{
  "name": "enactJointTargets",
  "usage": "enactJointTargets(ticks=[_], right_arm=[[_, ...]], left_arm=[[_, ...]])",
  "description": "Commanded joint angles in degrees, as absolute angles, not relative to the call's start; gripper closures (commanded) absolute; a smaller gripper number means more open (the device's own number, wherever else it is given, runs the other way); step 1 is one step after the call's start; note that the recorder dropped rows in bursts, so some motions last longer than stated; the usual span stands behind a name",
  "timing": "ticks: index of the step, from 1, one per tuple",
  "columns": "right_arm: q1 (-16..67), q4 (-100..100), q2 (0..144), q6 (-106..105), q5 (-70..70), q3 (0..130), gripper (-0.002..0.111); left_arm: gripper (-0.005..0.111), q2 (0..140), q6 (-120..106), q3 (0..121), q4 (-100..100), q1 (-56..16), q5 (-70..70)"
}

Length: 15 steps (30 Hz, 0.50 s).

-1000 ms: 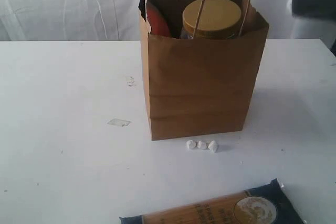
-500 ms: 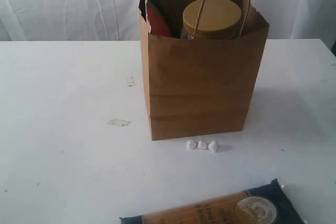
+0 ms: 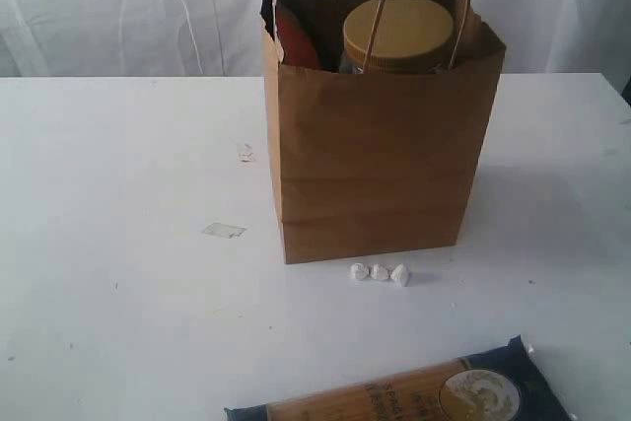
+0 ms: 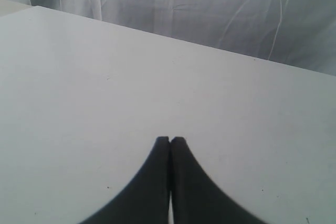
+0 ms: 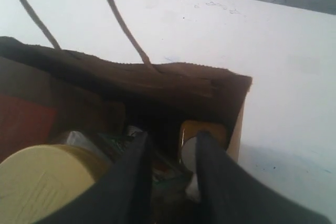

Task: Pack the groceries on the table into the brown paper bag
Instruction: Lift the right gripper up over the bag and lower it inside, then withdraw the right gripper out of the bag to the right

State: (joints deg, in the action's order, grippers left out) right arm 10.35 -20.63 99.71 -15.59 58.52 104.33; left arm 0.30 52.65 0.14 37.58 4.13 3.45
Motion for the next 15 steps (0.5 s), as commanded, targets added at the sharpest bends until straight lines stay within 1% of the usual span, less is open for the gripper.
enactJointTargets(ticks=[1, 4, 6, 8, 13, 15], right_arm=[[10.2, -20.9, 98.2, -16.3, 60.6, 104.7, 0.080], [10.2, -20.9, 96.2, -16.3, 61.3, 104.7, 0.081], [10.2, -20.6, 94.3, -16.3, 60.9, 104.7, 0.084], [10.2, -18.5, 92.0, -16.3, 60.7, 104.7, 0.089], [10.2, -11.1, 84.2, -11.5, 61.8, 103.8, 0.108], [10.2, -9.7, 80.2, -10.6, 59.8, 101.6, 0.108]], left_arm=[[0.107, 0.0, 52.5, 0.0, 38.2, 3.7, 3.0], [0.107, 0.0, 52.5, 0.0, 38.2, 3.7, 3.0], [0.107, 0.0, 52.5, 0.0, 38.2, 3.7, 3.0], [0.107, 0.0, 52.5, 0.0, 38.2, 3.7, 3.0], [0.107, 0.0, 52.5, 0.0, 38.2, 3.7, 3.0], [0.107, 0.0, 52.5, 0.0, 38.2, 3.7, 3.0]])
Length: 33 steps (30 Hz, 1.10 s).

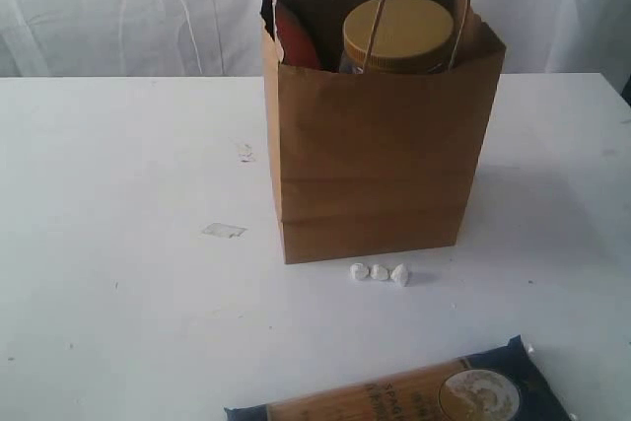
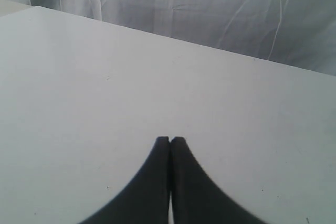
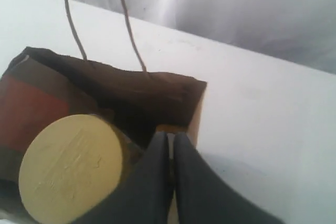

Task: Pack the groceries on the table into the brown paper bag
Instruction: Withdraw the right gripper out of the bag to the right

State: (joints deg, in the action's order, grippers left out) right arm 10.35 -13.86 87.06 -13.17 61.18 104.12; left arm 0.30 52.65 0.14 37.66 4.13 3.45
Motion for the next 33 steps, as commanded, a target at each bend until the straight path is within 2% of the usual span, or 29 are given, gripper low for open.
enactJointTargets(ticks=[1, 9, 18, 23, 26, 29, 33], right_arm=[[10.2, -9.6, 77.9, -10.3, 58.1, 99.9, 0.108], [10.3, -7.6, 59.7, -10.3, 47.8, 79.8, 0.108], [10.3, -7.7, 39.0, -10.3, 9.9, 41.4, 0.108], [10.3, -9.9, 39.4, -5.4, -7.1, 25.9, 0.108], [10.3, -10.2, 42.8, 2.7, -18.0, 21.9, 0.108], [10.3, -9.0, 47.1, 4.2, -18.3, 21.9, 0.108], [12.1, 3.4, 53.8, 9.2, -16.7, 22.3, 0.108]], left_arm=[[0.107, 0.0, 52.5, 0.0, 38.2, 3.7, 3.0], [0.107, 0.0, 52.5, 0.0, 38.2, 3.7, 3.0], [0.107, 0.0, 52.5, 0.0, 38.2, 3.7, 3.0], [0.107, 0.0, 52.5, 0.0, 38.2, 3.7, 3.0], [0.107, 0.0, 52.5, 0.0, 38.2, 3.7, 3.0], [0.107, 0.0, 52.5, 0.0, 38.2, 3.7, 3.0], [0.107, 0.0, 52.5, 0.0, 38.2, 3.7, 3.0]])
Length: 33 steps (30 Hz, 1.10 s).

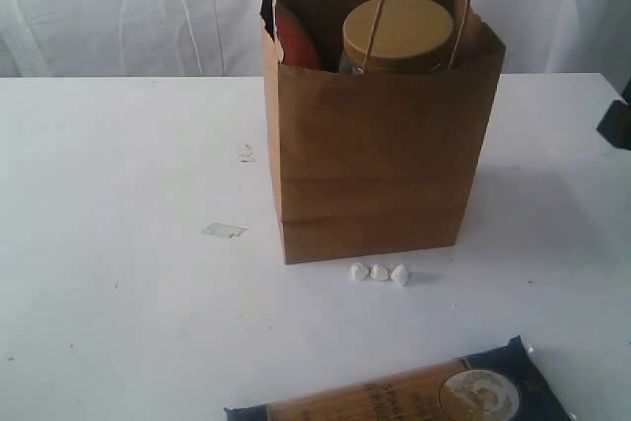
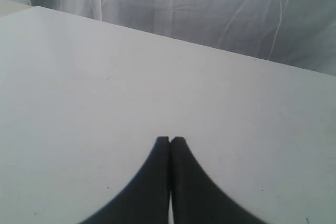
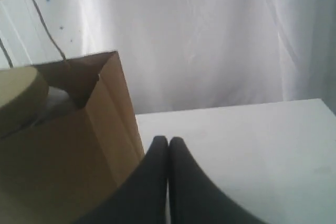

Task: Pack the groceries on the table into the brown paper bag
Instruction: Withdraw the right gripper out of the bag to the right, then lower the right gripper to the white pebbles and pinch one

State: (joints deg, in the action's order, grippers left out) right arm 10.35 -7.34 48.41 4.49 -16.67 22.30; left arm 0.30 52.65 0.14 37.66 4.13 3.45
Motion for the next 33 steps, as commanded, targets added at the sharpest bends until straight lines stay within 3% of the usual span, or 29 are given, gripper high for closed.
enactJointTargets(ticks=[1, 8, 16, 27, 31, 33], right_arm=[[13.3, 8.6, 55.2, 10.9, -16.2, 22.3, 0.108], [25.8, 35.2, 68.6, 23.8, -11.5, 25.6, 0.108], [29.3, 34.7, 85.8, 25.8, 4.8, 35.9, 0.108], [39.4, 27.5, 86.9, 17.5, 30.3, 43.2, 0.108], [39.5, 19.2, 87.4, 9.4, 28.4, 44.8, 0.106], [39.5, 18.7, 89.1, 7.6, 24.6, 44.8, 0.098]], left_arm=[[0.107, 0.0, 52.5, 0.0, 38.2, 3.7, 3.0], [0.107, 0.0, 52.5, 0.0, 38.2, 3.7, 3.0], [0.107, 0.0, 52.5, 0.0, 38.2, 3.7, 3.0], [0.107, 0.0, 52.5, 0.0, 38.2, 3.7, 3.0], [0.107, 0.0, 52.5, 0.0, 38.2, 3.7, 3.0], [0.107, 0.0, 52.5, 0.0, 38.2, 3.7, 3.0]])
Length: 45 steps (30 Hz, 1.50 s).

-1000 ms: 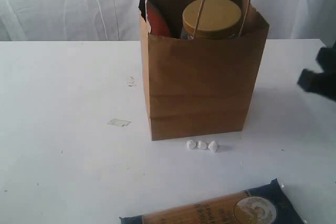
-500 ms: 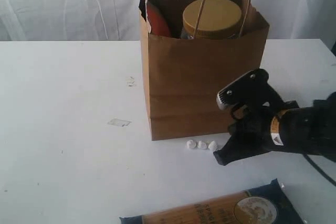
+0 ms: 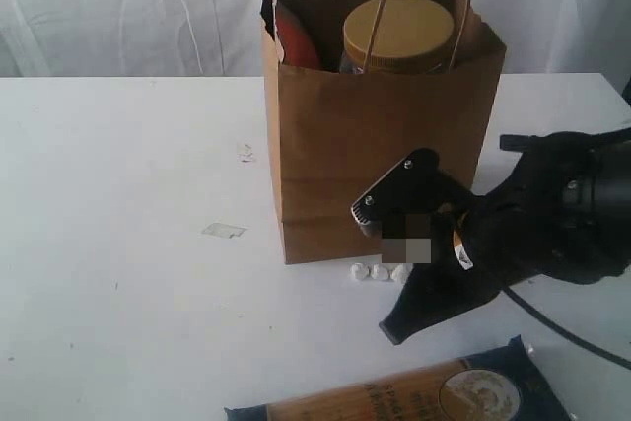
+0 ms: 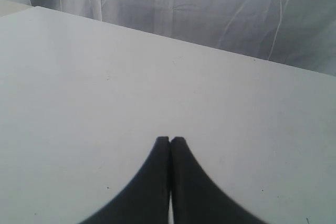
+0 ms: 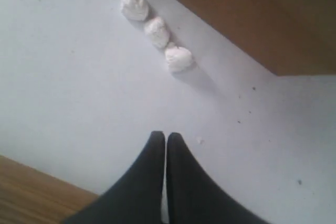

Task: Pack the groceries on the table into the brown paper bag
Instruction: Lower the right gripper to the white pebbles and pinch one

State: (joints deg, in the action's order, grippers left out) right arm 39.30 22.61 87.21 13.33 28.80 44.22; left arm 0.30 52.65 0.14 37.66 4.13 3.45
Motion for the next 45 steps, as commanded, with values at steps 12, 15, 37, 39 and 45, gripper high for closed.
enactJointTargets(ticks=[12, 15, 37, 39, 45], right_arm=[[39.3, 21.5, 100.0, 16.4, 19.5, 48.8, 0.073], [38.8, 26.0, 101.7, 22.6, 20.5, 48.8, 0.073], [36.0, 37.0, 103.6, 37.6, 14.1, 49.6, 0.073], [36.0, 37.0, 103.6, 37.6, 15.2, 49.6, 0.073], [36.0, 37.1, 103.6, 37.6, 16.8, 49.6, 0.089]], left_arm=[[0.107, 0.0, 52.5, 0.0, 38.2, 3.7, 3.0], [0.107, 0.0, 52.5, 0.0, 38.2, 3.7, 3.0], [0.107, 0.0, 52.5, 0.0, 38.2, 3.7, 3.0], [0.107, 0.0, 52.5, 0.0, 38.2, 3.7, 3.0], [0.107, 0.0, 52.5, 0.0, 38.2, 3.7, 3.0]])
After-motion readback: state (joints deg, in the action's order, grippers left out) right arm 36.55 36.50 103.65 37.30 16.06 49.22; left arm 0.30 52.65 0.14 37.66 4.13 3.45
